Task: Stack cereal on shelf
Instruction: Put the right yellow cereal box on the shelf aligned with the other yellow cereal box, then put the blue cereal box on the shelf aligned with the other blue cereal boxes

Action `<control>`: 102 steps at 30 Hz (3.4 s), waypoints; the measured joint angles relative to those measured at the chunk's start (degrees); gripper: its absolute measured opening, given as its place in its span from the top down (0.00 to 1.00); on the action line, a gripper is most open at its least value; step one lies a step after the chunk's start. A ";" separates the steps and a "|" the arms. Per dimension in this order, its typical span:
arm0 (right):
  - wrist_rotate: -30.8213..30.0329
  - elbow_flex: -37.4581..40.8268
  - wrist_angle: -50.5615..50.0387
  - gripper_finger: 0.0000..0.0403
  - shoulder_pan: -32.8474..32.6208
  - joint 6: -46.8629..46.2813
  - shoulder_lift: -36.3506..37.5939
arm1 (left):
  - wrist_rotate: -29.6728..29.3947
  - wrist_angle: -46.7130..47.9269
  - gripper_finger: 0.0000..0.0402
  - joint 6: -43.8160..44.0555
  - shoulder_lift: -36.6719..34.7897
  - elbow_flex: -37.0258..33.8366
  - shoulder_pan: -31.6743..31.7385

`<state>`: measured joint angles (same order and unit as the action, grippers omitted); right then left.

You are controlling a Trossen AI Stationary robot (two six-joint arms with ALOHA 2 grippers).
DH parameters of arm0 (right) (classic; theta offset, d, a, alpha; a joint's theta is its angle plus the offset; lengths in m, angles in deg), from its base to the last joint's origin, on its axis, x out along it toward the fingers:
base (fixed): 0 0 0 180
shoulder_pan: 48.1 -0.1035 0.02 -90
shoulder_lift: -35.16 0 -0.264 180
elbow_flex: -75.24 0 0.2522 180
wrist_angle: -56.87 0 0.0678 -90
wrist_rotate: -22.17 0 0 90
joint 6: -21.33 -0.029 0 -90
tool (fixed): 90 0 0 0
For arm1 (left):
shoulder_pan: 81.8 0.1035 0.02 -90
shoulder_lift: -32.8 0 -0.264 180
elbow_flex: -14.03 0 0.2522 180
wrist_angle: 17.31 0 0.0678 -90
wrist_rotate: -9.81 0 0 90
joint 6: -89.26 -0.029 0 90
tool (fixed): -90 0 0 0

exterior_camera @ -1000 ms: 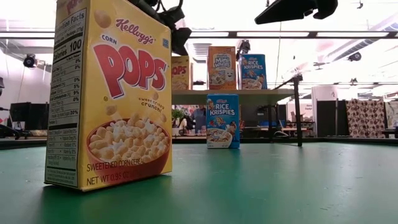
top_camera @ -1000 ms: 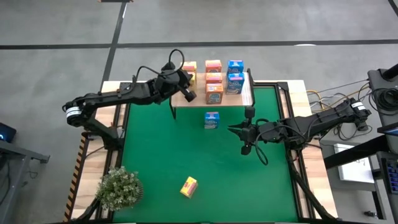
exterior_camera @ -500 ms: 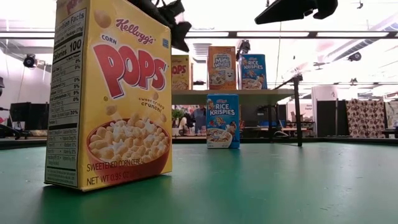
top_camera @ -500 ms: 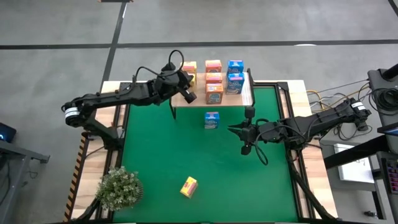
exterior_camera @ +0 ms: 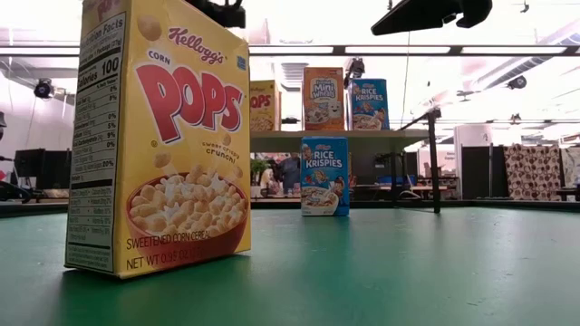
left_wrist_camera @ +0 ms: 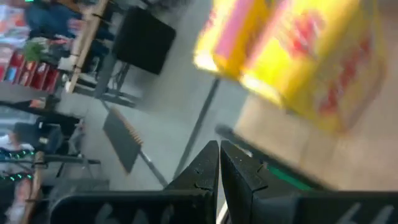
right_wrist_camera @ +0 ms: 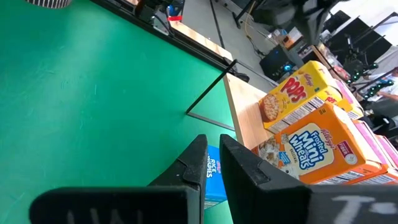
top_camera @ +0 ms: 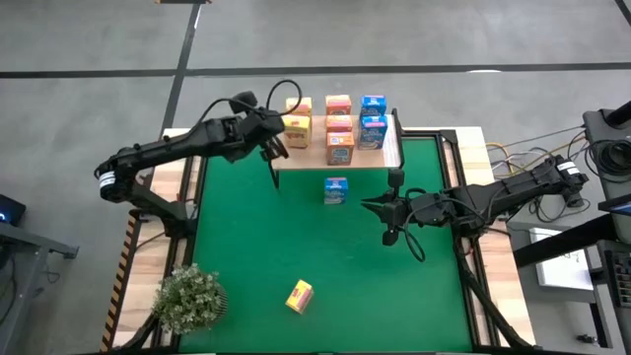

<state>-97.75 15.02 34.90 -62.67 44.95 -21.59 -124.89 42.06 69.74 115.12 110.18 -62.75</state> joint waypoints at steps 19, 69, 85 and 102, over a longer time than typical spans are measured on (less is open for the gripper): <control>-0.09 0.00 0.00 0.92 -0.01 -0.65 0.00 | 11.72 -11.07 1.00 -0.63 0.07 -7.95 1.56; -0.15 3.36 -0.52 0.92 -0.02 -30.45 -1.12 | 32.30 -20.91 1.00 0.37 -17.51 -27.80 -18.56; -1.49 -4.04 1.49 0.91 4.28 -36.43 -15.58 | 32.27 -31.40 1.00 -1.02 -25.06 -37.57 -18.53; -1.58 -5.88 0.34 0.44 12.18 -30.54 -22.70 | 32.25 -32.73 1.00 -3.00 -24.12 -38.07 -18.53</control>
<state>-99.32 9.14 35.24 -50.49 14.41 -44.29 -92.64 9.33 66.75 91.00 72.11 -81.29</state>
